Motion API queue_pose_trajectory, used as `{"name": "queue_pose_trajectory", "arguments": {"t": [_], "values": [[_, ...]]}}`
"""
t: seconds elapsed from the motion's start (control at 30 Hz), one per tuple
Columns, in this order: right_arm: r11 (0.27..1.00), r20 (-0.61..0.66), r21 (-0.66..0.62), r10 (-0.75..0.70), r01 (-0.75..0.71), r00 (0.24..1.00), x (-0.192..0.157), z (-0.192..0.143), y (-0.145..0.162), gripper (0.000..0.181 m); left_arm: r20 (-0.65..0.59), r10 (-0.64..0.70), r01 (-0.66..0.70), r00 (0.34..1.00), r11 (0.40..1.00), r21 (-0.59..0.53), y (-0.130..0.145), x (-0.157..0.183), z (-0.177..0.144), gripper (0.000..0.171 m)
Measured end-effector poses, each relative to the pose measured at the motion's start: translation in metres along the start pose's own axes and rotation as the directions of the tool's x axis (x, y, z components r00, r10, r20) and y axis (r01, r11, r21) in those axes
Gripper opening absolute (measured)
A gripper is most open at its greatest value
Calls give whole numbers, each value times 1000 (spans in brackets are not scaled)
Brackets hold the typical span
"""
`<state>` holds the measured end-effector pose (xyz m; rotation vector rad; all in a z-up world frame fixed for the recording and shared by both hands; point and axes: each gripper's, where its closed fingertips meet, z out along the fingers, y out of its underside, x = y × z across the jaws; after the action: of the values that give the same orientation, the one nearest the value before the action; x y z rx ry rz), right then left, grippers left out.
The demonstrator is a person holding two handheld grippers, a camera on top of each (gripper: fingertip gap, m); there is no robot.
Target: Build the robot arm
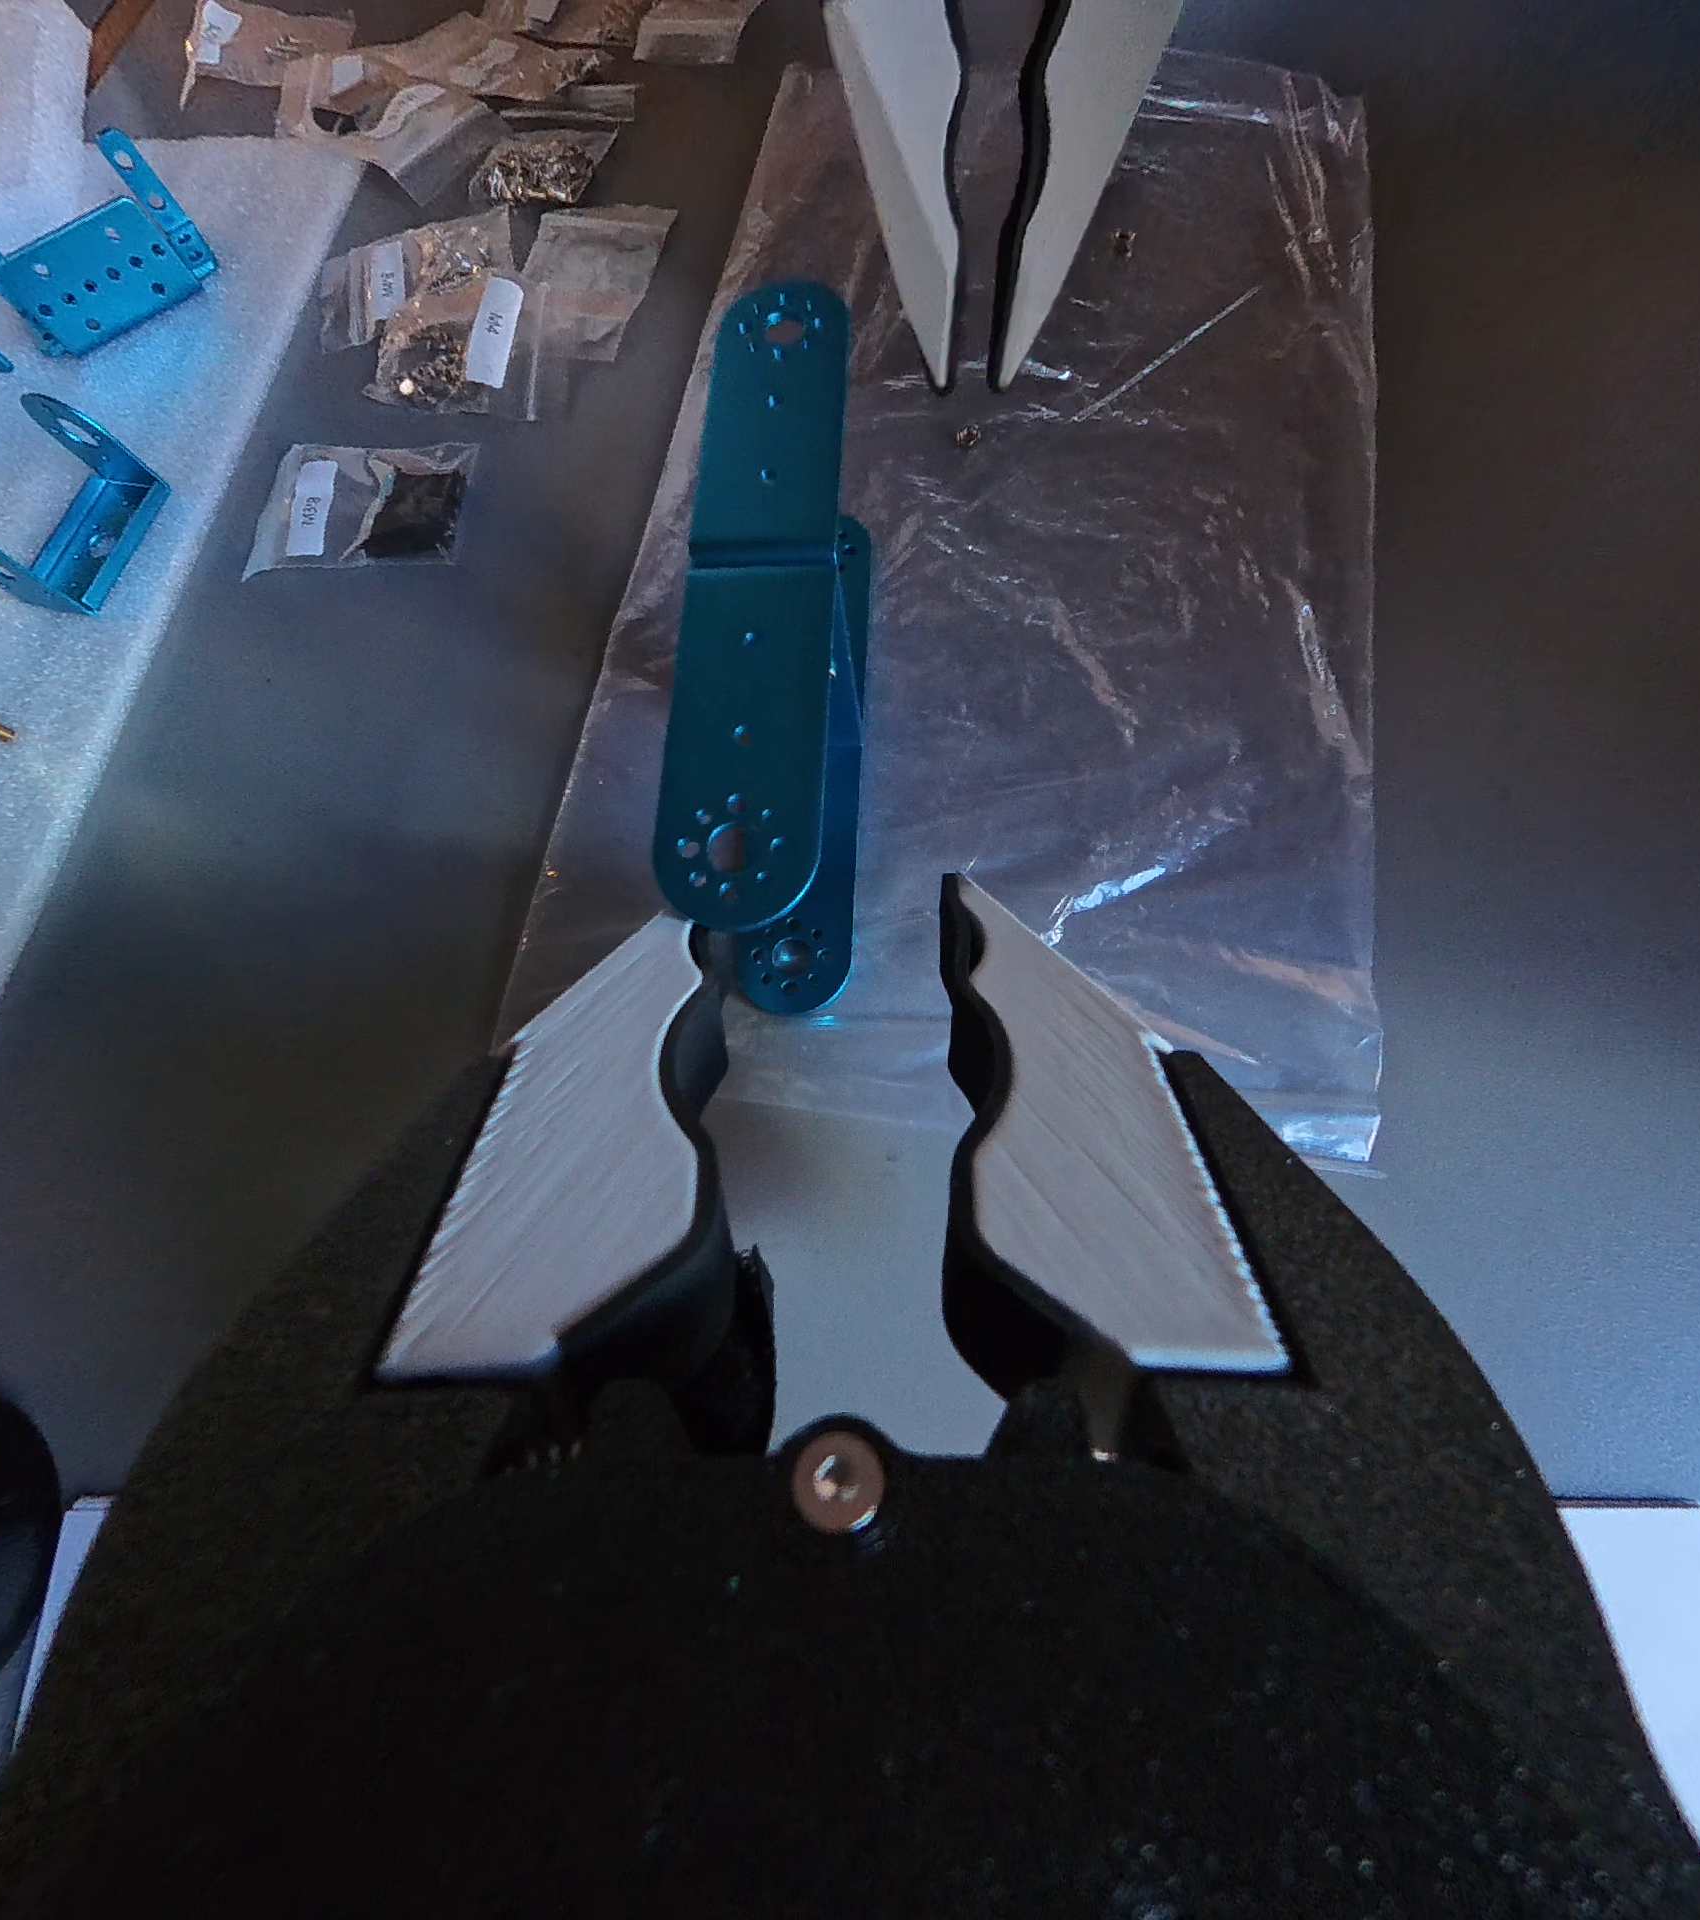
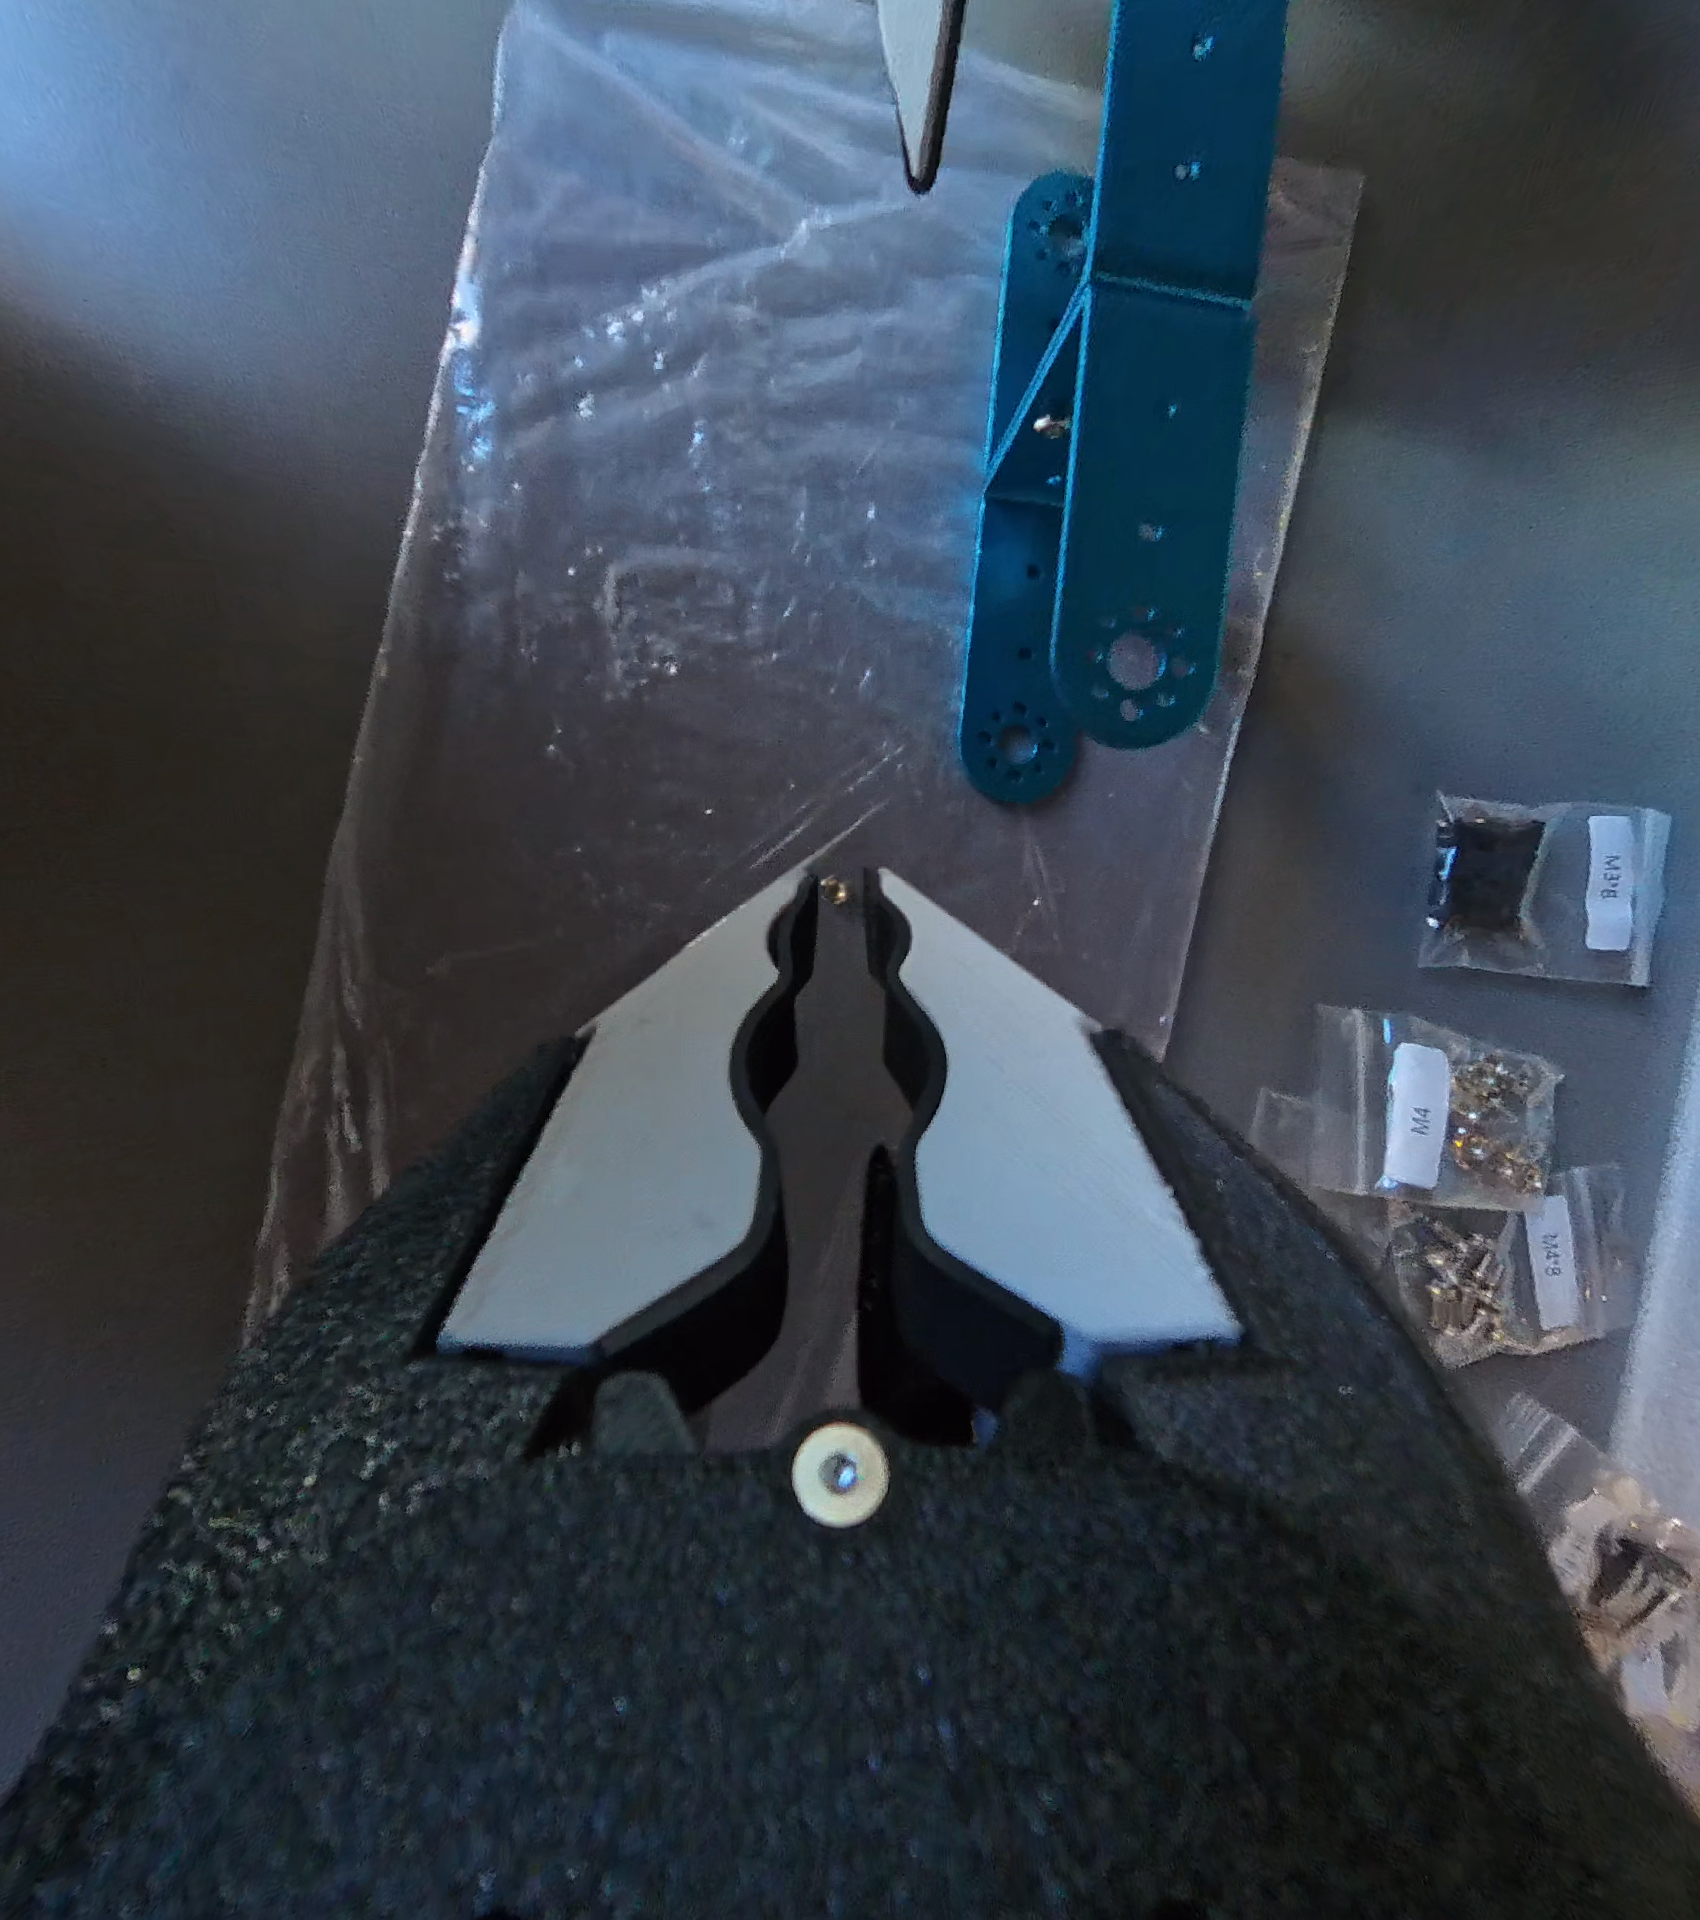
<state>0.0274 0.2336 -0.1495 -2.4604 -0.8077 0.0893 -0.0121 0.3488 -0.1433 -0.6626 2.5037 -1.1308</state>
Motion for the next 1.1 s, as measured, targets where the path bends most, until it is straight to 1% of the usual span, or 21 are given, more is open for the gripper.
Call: {"name": "queue_pose_trajectory", "arguments": {"t": [0.17,0.3,0.37,0.43,0.5,0.57,0.67,0.8,0.87,0.93,1.0,1.1], "values": [[999,-12,-41,-25,25,1000,-4,5,1,9,2,6,-6,1000,1000,-7,1,1,0,38],[997,-14,-83,7,-8,1000,0,8,6,12,2,11,-11,1000,1000,-10,0,1,0,38],[997,4,-71,40,-40,999,0,8,4,12,4,18,-18,1000,1000,-14,0,2,0,38],[993,10,-101,57,-55,998,1,9,9,15,9,25,-25,1000,1000,-13,-1,2,-1,38],[993,24,-100,63,-60,998,-2,9,7,15,12,28,-28,1000,999,-17,-1,2,-1,39],[992,15,-118,56,-54,998,-1,10,7,13,15,28,-28,1000,1000,-9,-3,2,-1,38],[991,11,-129,39,-37,999,-3,14,4,4,12,27,-27,1000,1000,-7,-3,3,-1,38],[986,-8,-163,23,-24,1000,-3,12,5,3,12,31,-31,999,999,-13,-2,3,0,39],[988,-16,-154,6,-8,1000,-3,11,5,2,18,29,-29,999,999,-18,-1,1,0,38],[992,-5,-126,19,-20,1000,-4,9,2,3,19,26,-26,999,999,-19,0,0,0,38],[989,8,-143,37,-36,999,-4,7,6,8,18,25,-25,1000,1000,-17,-1,1,-1,38],[989,10,-143,37,-36,999,-3,6,8,9,24,33,-32,999,999,-22,-1,1,-1,38]]}}
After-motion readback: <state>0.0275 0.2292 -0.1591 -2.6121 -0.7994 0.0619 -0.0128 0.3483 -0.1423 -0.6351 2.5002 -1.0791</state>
